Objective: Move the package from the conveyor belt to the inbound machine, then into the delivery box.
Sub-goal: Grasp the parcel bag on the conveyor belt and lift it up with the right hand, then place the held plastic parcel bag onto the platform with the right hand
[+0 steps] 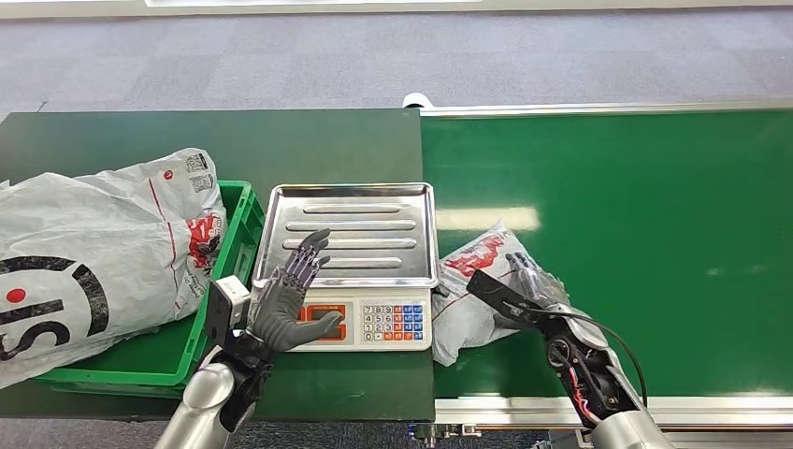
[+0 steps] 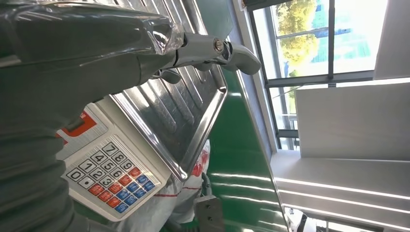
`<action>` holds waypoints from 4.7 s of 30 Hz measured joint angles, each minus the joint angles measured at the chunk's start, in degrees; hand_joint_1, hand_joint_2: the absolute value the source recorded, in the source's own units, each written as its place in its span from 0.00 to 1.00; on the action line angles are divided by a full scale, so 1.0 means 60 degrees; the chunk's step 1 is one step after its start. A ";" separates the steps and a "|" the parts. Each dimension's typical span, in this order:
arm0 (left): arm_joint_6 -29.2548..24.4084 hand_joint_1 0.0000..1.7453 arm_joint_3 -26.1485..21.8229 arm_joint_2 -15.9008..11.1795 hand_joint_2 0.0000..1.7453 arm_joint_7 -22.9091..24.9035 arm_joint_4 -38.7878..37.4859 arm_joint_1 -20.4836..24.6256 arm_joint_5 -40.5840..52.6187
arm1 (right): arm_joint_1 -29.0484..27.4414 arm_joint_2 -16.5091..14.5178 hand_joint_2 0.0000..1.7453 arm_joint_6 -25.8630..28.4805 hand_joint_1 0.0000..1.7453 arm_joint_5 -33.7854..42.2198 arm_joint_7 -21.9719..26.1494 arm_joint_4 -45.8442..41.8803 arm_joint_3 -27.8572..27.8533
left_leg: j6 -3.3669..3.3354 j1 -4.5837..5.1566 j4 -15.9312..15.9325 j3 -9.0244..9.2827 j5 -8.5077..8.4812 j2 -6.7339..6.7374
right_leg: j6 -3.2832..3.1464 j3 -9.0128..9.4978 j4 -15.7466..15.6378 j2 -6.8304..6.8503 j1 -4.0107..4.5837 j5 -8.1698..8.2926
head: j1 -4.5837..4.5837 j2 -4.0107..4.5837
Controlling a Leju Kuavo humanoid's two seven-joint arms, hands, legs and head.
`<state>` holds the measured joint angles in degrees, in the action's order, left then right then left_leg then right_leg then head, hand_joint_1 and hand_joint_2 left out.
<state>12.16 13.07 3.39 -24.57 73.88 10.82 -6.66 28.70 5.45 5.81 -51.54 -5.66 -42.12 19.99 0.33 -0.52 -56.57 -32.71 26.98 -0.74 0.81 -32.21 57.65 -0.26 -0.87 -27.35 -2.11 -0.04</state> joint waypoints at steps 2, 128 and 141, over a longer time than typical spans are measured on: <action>-0.0012 0.00 0.0000 0.0000 1.00 -0.0003 0.0000 0.0000 0.0006 | 0.0061 0.0010 1.00 -0.0065 0.00 -0.0005 0.0056 0.0174 0.0005 | 0.0000 -0.0002 0.0000 0.0002 -0.0001 0.0001 | 0.0000 0.0001 0.0000 0.0000 0.0001 0.0000 | 0.0001 0.0000; -0.6130 0.00 -0.0678 0.0387 1.00 -0.2589 0.3996 -0.0287 0.1065 | 0.3567 -0.1361 1.00 0.0845 1.00 0.1446 0.3634 0.2013 -0.0111 | 0.0008 -0.0005 -0.0001 -0.0066 -0.0037 0.0006 | -0.0001 -0.0066 0.0005 -0.0011 0.0007 0.0029 | 0.0002 0.0000; -0.6040 0.00 -0.0474 0.0399 1.00 -0.2589 0.3760 -0.0164 0.1158 | 0.3601 -0.1727 1.00 0.1076 1.00 0.1091 0.5862 0.2833 0.0853 | 0.0010 -0.0007 -0.0001 -0.0051 -0.0036 0.0074 | -0.0009 -0.0074 0.0005 -0.0082 0.0010 0.0038 | 0.0003 0.0000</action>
<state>-24.08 10.22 5.78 -40.11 96.44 9.84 0.30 50.30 -4.91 12.27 -45.00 29.51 -25.12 25.11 0.40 -0.56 -56.58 -33.02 26.77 -0.30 0.76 -32.65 57.68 -0.75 -0.82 -27.12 -2.10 -0.04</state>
